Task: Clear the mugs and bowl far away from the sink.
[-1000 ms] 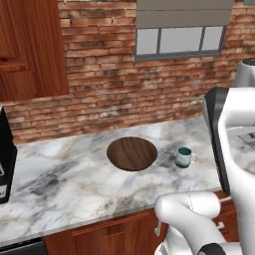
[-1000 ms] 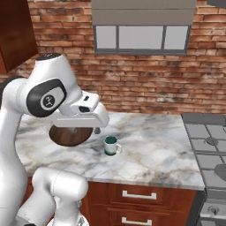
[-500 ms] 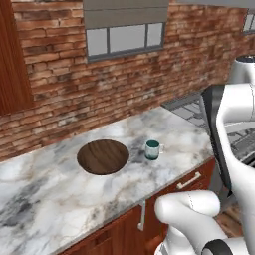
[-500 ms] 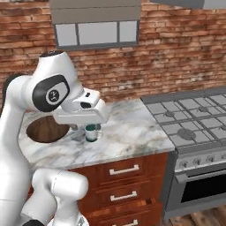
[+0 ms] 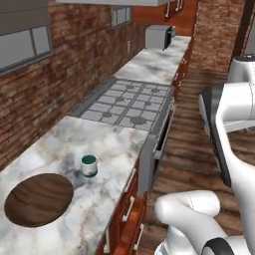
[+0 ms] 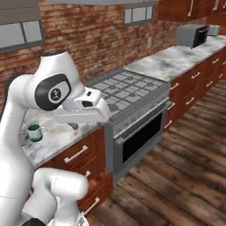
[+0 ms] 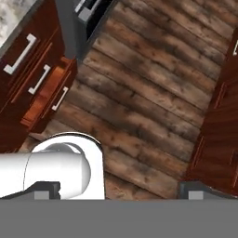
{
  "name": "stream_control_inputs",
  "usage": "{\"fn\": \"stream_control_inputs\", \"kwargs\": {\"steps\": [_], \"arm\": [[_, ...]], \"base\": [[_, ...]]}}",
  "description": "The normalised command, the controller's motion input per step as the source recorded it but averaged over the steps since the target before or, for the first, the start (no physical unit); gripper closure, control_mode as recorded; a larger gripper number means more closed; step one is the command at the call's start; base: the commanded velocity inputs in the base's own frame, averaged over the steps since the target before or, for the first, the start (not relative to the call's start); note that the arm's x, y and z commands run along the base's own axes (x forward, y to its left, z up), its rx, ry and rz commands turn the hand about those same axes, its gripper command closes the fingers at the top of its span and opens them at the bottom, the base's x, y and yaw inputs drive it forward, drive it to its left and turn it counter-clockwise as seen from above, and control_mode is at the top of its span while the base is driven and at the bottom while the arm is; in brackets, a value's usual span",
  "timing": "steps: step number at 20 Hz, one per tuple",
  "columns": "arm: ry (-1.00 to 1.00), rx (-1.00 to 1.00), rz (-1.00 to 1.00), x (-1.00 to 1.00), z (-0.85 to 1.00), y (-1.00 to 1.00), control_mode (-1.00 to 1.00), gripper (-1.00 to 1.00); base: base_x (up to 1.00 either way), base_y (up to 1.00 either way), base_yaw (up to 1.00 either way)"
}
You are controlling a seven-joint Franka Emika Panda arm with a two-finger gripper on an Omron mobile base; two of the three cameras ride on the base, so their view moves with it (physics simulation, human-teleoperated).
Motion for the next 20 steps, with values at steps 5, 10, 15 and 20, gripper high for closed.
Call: {"fn": "stream_control_inputs", "kwargs": {"steps": [5, 10, 15, 20], "arm": [[0.0, 0.0, 0.0, 0.0, 0.0, 0.0, 1.0, -1.0], [0.0, 0.0, 0.0, 0.0, 0.0, 0.0, 1.0, -1.0], [0.0, 0.0, 0.0, 0.0, 0.0, 0.0, 1.0, -1.0], [0.0, 0.0, 0.0, 0.0, 0.0, 0.0, 1.0, -1.0]], "base": [[0.0, 0.0, -1.0], [0.0, 0.02, -1.0], [0.0, 0.0, -0.86], [0.0, -0.5, -0.75]]}}
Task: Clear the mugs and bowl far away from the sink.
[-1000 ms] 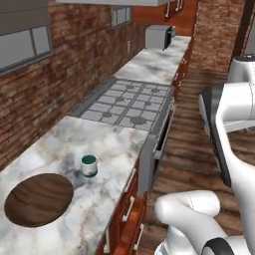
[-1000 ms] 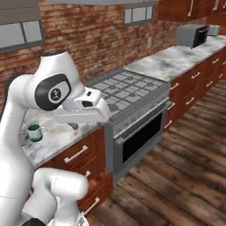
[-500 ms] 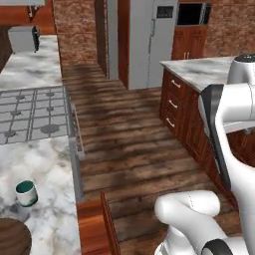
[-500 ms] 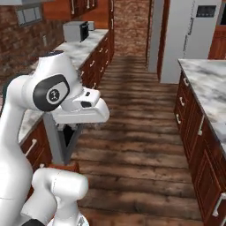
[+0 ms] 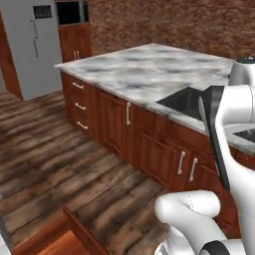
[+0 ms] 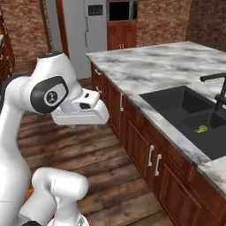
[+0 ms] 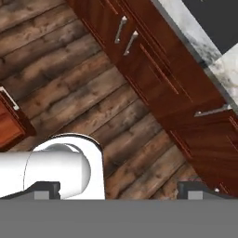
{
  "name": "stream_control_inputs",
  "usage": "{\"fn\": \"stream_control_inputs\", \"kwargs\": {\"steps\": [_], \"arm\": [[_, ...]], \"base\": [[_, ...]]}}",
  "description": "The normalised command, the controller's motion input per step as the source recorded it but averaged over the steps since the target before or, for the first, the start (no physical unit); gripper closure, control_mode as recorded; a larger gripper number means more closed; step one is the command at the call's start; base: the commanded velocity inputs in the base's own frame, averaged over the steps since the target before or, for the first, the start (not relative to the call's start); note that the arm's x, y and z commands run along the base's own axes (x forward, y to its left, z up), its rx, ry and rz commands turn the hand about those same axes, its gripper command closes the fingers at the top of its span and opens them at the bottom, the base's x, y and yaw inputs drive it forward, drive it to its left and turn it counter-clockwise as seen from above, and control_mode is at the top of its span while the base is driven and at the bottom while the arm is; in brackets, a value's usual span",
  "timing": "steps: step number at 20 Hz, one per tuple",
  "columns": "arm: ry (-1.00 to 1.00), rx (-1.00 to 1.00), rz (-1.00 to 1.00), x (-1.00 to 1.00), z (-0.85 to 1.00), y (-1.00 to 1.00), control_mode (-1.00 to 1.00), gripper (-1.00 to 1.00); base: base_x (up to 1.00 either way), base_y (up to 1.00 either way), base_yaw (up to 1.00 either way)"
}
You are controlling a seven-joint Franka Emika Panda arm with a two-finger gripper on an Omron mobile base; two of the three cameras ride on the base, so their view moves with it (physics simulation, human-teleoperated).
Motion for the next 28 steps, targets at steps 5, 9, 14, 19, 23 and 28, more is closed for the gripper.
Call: {"fn": "stream_control_inputs", "kwargs": {"steps": [5, 9, 14, 19, 23, 28], "arm": [[0.0, 0.0, 0.0, 0.0, 0.0, 0.0, 1.0, -1.0], [0.0, 0.0, 0.0, 0.0, 0.0, 0.0, 1.0, -1.0], [0.0, 0.0, 0.0, 0.0, 0.0, 0.0, 1.0, -1.0], [0.0, 0.0, 0.0, 0.0, 0.0, 0.0, 1.0, -1.0], [0.0, 0.0, 0.0, 0.0, 0.0, 0.0, 1.0, -1.0], [0.0, 0.0, 0.0, 0.0, 0.0, 0.0, 1.0, -1.0]], "base": [[0.13, -0.79, -0.73], [0.2, -0.99, -0.68], [0.35, -0.99, -0.58], [0.9, -0.6, -0.13], [1.0, 0.14, 0.03], [0.96, 0.3, 0.18]]}}
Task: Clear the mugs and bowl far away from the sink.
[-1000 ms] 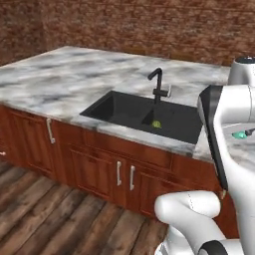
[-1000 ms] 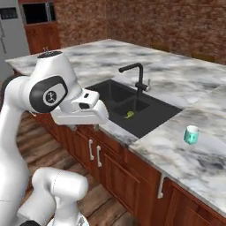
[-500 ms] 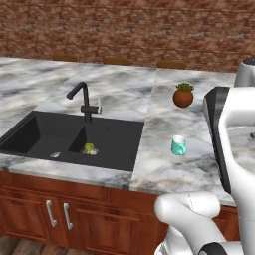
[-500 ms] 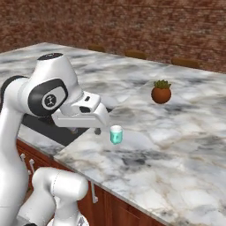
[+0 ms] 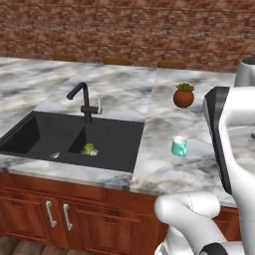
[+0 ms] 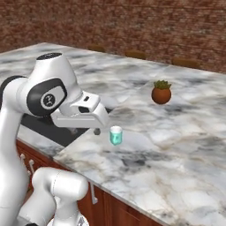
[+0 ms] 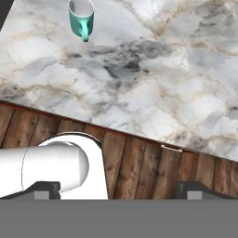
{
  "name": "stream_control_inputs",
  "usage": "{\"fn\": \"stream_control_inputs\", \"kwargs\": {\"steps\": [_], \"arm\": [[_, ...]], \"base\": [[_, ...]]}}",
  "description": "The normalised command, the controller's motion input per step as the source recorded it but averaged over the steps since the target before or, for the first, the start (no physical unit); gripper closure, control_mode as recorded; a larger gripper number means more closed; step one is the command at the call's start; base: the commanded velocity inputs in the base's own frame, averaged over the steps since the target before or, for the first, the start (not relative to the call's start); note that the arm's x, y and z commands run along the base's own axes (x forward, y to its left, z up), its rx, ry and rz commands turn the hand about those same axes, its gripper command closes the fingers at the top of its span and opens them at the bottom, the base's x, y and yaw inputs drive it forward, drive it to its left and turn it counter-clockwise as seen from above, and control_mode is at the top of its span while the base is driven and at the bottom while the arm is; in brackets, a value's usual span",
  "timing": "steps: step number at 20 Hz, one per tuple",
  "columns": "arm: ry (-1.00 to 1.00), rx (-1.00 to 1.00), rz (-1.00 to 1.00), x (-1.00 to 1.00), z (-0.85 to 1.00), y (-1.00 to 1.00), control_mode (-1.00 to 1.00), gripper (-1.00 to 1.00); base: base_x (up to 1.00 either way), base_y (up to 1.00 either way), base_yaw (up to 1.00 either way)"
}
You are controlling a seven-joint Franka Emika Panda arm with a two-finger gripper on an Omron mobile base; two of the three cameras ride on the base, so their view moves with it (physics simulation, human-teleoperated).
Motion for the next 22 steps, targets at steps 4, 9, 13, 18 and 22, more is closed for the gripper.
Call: {"fn": "stream_control_inputs", "kwargs": {"steps": [4, 9, 13, 18, 22], "arm": [[0.0, 0.0, 0.0, 0.0, 0.0, 0.0, 1.0, -1.0], [0.0, 0.0, 0.0, 0.0, 0.0, 0.0, 1.0, -1.0], [0.0, 0.0, 0.0, 0.0, 0.0, 0.0, 1.0, -1.0], [0.0, 0.0, 0.0, 0.0, 0.0, 0.0, 1.0, -1.0], [0.0, 0.0, 0.0, 0.0, 0.0, 0.0, 1.0, -1.0]], "base": [[1.0, 0.08, 0.34], [0.86, 0.56, -0.25], [0.66, 0.42, -0.59], [0.62, 0.54, -0.45], [0.29, 0.93, 0.09]]}}
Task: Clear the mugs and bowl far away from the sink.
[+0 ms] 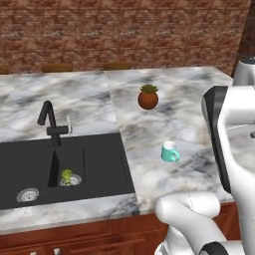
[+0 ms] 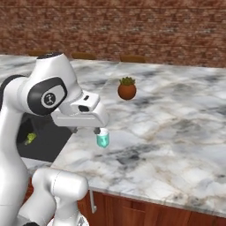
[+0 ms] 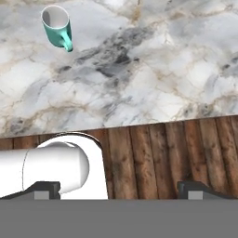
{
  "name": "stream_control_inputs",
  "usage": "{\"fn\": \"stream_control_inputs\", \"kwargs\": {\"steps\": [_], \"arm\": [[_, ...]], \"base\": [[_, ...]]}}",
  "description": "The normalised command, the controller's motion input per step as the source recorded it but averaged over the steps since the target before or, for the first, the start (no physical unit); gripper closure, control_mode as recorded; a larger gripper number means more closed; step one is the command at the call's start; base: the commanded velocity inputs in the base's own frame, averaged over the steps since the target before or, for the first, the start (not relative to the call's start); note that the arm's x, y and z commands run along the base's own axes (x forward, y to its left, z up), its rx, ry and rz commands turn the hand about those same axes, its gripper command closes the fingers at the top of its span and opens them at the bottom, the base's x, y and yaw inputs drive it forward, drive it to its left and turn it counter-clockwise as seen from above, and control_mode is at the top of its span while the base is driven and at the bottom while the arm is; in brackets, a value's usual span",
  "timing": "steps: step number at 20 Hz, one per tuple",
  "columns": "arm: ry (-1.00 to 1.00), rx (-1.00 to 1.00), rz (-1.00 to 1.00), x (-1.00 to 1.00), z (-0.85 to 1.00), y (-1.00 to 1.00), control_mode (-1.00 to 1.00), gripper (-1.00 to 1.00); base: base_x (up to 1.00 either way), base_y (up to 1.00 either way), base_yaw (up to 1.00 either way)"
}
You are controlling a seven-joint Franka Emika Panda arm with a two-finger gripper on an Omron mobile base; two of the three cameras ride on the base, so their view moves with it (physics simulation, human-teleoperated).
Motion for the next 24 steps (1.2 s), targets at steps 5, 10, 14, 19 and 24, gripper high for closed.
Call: {"fn": "stream_control_inputs", "kwargs": {"steps": [5, 10, 14, 19, 24], "arm": [[0.0, 0.0, 0.0, 0.0, 0.0, 0.0, 1.0, -1.0], [0.0, 0.0, 0.0, 0.0, 0.0, 0.0, 1.0, -1.0], [0.0, 0.0, 0.0, 0.0, 0.0, 0.0, 1.0, -1.0], [0.13, 0.14, 0.2, 0.6, -0.27, 0.05, -1.0, -1.0], [0.21, 0.24, 0.38, 0.71, -0.58, 0.09, -1.0, -1.0]], "base": [[0.62, 0.8, 0.26], [0.98, 0.45, 0.3], [1.0, 0.34, 0.3], [0.4, 0.1, 0.12], [0.0, 0.0, 0.0]]}}
